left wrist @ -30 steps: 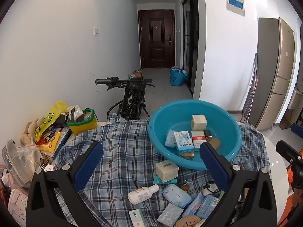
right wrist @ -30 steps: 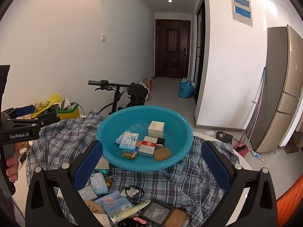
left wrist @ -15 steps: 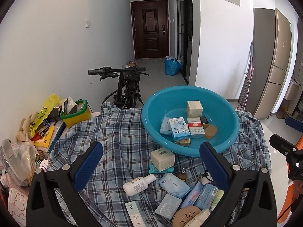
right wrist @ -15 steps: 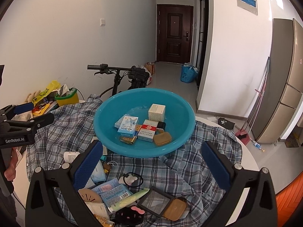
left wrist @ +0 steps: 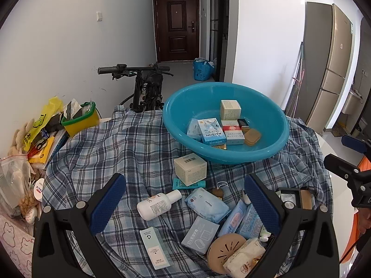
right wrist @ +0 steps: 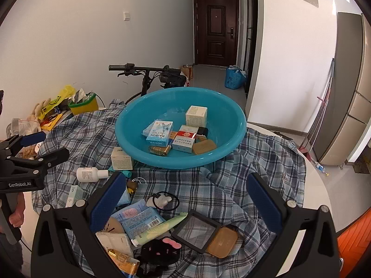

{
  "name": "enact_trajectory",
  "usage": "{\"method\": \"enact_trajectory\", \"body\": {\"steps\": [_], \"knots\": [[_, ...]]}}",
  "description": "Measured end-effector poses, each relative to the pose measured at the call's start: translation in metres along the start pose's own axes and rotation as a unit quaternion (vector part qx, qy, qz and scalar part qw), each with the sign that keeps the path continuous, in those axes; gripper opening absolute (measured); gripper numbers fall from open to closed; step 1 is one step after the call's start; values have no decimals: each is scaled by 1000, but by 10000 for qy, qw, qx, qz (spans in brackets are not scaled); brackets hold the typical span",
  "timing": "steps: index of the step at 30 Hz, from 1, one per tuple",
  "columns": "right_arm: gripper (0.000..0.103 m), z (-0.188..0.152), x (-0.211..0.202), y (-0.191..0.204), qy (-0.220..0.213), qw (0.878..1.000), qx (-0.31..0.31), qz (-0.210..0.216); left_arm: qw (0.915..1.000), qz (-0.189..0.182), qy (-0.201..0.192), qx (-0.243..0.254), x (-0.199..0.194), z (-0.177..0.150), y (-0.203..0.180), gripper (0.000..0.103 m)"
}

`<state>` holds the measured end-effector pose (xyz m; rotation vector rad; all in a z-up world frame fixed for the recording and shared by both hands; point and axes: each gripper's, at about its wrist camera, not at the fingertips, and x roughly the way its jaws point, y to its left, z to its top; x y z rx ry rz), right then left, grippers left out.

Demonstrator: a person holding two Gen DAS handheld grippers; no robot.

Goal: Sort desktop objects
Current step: 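Lower the left gripper around the white lotion bottle and close it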

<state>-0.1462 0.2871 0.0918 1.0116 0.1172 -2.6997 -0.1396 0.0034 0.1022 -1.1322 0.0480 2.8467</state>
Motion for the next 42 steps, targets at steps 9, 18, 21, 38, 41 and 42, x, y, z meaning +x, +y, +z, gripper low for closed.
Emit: {"method": "enact_trajectory", "body": {"steps": [9, 18, 21, 38, 41, 42], "knots": [[103, -15, 15, -6, 195, 9998, 45, -8, 9997, 63, 169, -154, 20, -8, 10, 103], [103, -28, 32, -6, 299, 9994, 74, 133, 9983, 16, 571, -123, 51, -25, 20, 80], [103, -30, 37, -3, 288, 9994, 56, 192, 9974, 215, 682, -39, 65, -33, 24, 80], [103, -45, 67, 11, 519, 9976, -108, 435, 9896, -44, 1434, -80, 135, -58, 60, 68], [103, -45, 68, 11, 509, 9977, -90, 443, 9892, -73, 1459, -135, 137, -59, 63, 59], [103, -45, 68, 10, 507, 9977, -77, 443, 9892, -110, 1452, -152, 136, -59, 64, 57]]}}
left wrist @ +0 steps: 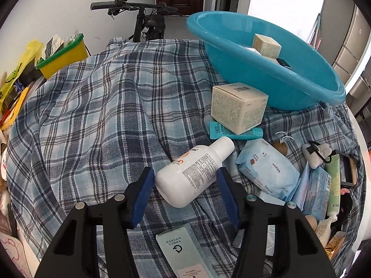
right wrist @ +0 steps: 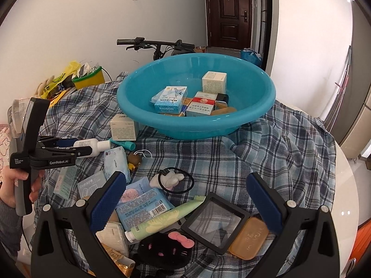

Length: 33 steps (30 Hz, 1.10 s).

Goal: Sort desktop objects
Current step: 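Lower the left gripper around the white lotion bottle and close it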

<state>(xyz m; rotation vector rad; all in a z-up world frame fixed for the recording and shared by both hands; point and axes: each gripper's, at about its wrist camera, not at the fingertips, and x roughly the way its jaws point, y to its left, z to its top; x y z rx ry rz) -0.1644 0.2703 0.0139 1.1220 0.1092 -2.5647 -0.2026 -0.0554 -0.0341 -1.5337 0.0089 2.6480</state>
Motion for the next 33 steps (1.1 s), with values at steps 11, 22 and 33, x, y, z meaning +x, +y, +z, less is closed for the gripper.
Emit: {"method": "enact_trajectory", "body": {"steps": [11, 22, 33], "knots": [[103, -5, 1, -10, 17, 9999, 161, 39, 9979, -389, 154, 486, -6, -10, -28, 40], [103, -11, 6, -19, 84, 9997, 238, 11, 9979, -143, 208, 588, 25, 3, -38, 69], [103, -15, 12, -27, 180, 9991, 389, 15, 9979, -137, 217, 592, 25, -3, -38, 42]]}}
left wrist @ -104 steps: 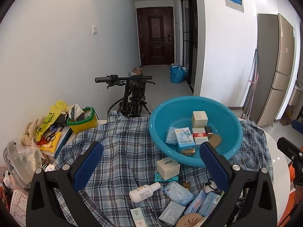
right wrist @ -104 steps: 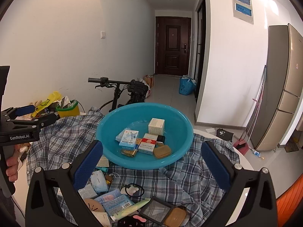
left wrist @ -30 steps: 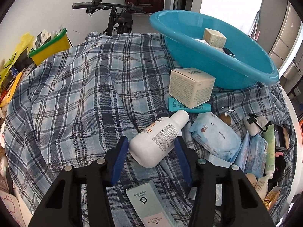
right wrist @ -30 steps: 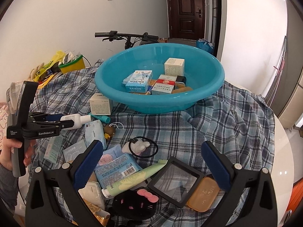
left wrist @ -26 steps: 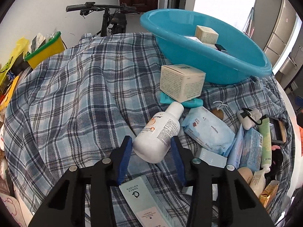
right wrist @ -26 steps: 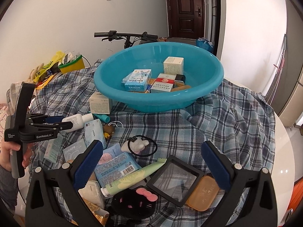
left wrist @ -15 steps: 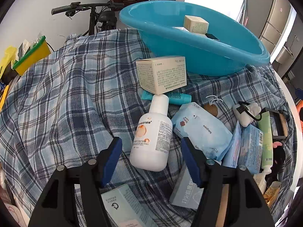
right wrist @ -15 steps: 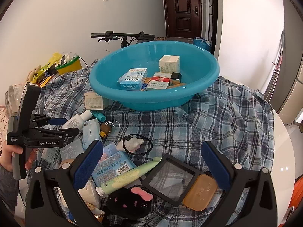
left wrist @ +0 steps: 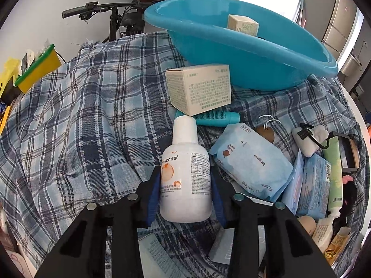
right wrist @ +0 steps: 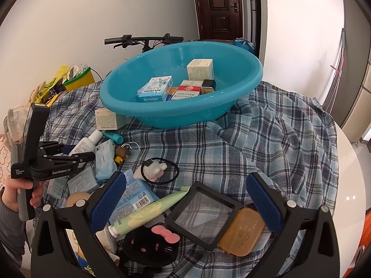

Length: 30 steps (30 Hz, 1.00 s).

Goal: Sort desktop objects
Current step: 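Lower the left gripper around the white lotion bottle and close it, then lower the right gripper onto the white plush toy with black hair tie and close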

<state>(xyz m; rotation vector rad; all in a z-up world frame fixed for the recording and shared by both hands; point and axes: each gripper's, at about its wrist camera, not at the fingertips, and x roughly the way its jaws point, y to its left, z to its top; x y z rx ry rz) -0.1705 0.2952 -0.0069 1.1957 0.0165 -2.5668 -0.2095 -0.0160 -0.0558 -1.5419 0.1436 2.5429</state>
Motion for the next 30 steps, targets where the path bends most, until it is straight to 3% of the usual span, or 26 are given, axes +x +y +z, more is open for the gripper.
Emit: {"method": "enact_trajectory", "body": {"steps": [8, 16, 25, 30], "knots": [[103, -1, -1, 1, -13, 10000, 10, 44, 9999, 113, 103, 81, 1, -4, -5, 42], [103, -4, -1, -2, -2, 10000, -21, -60, 9996, 130, 204, -149, 8, -1, 0, 44], [103, -4, 0, 0, 53, 9999, 55, 137, 9993, 266, -185, -175, -7, -5, -1, 42], [103, 2, 9, 16, 100, 9992, -62, 374, 9956, 514, -660, -430, -35, -3, 8, 42]]}}
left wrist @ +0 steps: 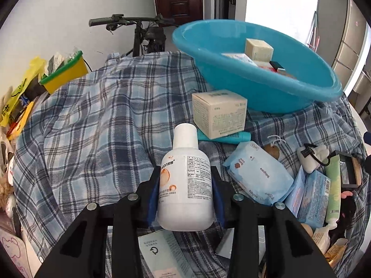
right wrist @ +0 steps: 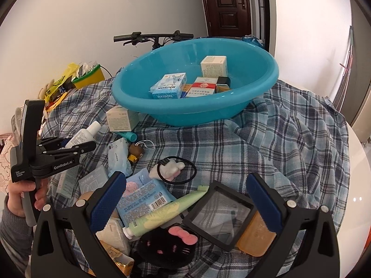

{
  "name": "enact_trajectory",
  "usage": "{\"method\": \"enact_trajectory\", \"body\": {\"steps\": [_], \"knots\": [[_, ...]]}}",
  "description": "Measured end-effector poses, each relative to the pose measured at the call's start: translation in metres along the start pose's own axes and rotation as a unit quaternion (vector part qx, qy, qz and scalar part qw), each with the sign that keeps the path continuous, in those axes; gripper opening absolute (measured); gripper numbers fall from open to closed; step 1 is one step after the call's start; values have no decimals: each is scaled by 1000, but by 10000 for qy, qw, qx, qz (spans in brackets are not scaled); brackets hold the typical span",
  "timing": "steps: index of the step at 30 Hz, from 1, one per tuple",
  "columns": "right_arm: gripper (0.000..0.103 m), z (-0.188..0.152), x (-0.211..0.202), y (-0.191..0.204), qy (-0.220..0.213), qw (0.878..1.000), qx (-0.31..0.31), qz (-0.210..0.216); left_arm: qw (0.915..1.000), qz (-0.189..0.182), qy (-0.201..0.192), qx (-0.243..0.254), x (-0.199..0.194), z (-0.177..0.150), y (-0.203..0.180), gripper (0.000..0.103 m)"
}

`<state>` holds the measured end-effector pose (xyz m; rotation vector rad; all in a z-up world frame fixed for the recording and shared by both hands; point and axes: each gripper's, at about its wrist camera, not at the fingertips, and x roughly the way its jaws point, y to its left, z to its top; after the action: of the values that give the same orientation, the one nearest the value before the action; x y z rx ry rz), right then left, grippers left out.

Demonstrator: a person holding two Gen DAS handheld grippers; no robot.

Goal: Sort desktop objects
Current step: 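Lower the right gripper onto the white plush toy with black hair tie and close, then lift the bottle with the left gripper while the right gripper lifts the plush toward the basin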

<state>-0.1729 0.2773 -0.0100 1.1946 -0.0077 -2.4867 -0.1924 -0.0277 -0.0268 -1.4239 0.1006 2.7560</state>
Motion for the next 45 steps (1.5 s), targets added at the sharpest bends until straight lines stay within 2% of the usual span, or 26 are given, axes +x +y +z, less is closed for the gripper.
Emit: {"method": "enact_trajectory", "body": {"steps": [9, 14, 16, 20, 22, 26, 28, 30, 35, 40, 45], "knots": [[92, 4, 41, 14, 444, 9989, 2, 152, 9982, -98, -510, -284, -36, -1, 13, 42], [85, 5, 58, 11, 634, 9978, 128, 169, 9986, -191, -408, -273, -32, -4, 12, 42], [76, 6, 63, 11, 710, 9971, 182, 214, 9989, -173, -362, -256, -29, -5, 10, 42], [73, 6, 73, 16, 836, 9959, 158, 315, 9988, -198, -328, -293, -26, -7, 10, 42], [65, 5, 79, 18, 904, 9953, 135, 319, 9988, -189, -333, -292, -25, -7, 10, 42], [56, 3, 90, 18, 1015, 9946, 138, 164, 9989, -189, -326, -278, -25, -7, 11, 42], [42, 1, 95, 17, 1052, 9941, 153, 207, 9989, -187, -325, -290, -24, -8, 12, 42], [36, 1, 93, 15, 978, 9948, 197, 224, 9989, -186, -315, -289, -23, -8, 12, 42], [33, -1, 86, 7, 857, 9951, 387, 292, 9988, -213, -321, -304, -22, -9, 13, 42], [33, -1, 67, 3, 549, 9979, 328, 72, 9986, -277, -350, -269, -25, -9, 8, 42], [33, -1, 41, 10, 67, 9991, 17, -423, 9981, -296, -465, -269, -29, -7, 2, 42]]}}
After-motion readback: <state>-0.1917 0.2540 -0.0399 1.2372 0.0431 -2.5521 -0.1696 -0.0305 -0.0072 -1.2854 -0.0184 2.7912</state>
